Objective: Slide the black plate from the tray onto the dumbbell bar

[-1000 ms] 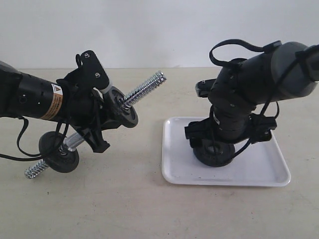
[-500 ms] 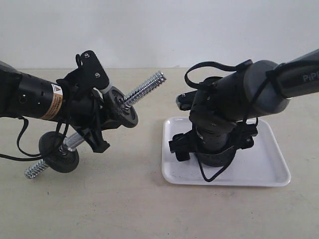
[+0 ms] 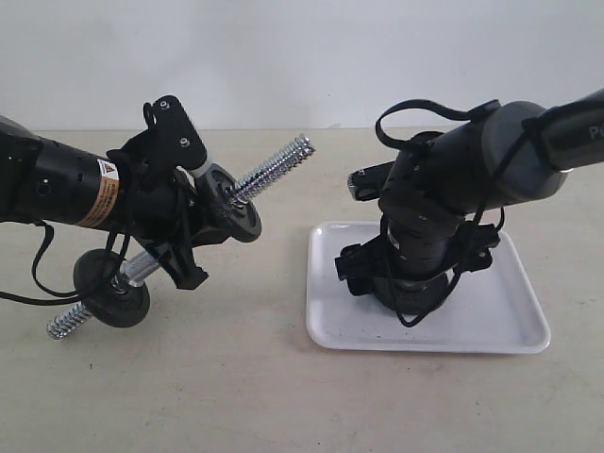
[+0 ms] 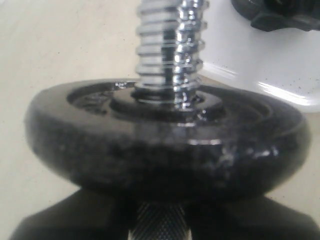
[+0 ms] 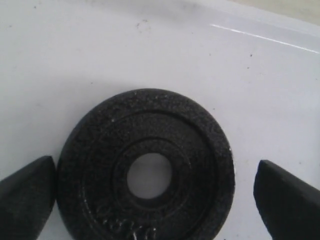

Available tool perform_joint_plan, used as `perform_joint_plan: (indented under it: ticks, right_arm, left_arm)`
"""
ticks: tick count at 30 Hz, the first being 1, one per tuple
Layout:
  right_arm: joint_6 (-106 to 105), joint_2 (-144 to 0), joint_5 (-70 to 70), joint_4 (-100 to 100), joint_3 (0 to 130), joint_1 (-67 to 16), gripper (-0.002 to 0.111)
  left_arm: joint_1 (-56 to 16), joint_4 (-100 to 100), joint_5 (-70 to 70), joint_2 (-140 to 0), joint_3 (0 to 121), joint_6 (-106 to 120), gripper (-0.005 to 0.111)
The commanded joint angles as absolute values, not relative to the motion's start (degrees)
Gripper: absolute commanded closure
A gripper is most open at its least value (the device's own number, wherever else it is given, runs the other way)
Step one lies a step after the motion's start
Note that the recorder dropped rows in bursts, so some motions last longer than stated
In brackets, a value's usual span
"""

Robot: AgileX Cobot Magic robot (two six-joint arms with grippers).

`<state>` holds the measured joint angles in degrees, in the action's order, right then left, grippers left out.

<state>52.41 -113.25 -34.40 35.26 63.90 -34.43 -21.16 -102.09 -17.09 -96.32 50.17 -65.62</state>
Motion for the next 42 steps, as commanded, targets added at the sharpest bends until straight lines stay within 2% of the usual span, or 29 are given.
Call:
perform_joint_plan:
  ticks: [1, 16, 21, 27, 42]
  right_arm:
    - [45.42, -113.8, -35.51, 30.85, 63.32, -33.13, 0.004]
    - [41.48, -113.8, -35.58, 26.0, 63.32, -32.92, 0.004]
    - [43.67, -113.8, -36.47, 26.74, 63.32, -30.64, 0.004]
    - [32.81, -113.8, -36.01, 19.98, 63.32, -28.49, 0.004]
    - [27.74, -113.8, -34.84, 13.15, 63.32, -28.49, 0.004]
  left_arm:
    - [-21.16, -99.95, -17.94, -93.37, 51.49, -67.25, 0.102]
    - [-21.16, -99.95, -17.94, -93.37, 51.49, -67.25, 0.102]
    - [-21.16, -99.95, -17.94, -93.37, 51.49, -67.25, 0.102]
    - [-21.16, -99.95, -17.82, -93.37, 51.47, -67.25, 0.102]
    - [-21.16, -99.95, -17.94, -93.37, 51.47, -67.25, 0.102]
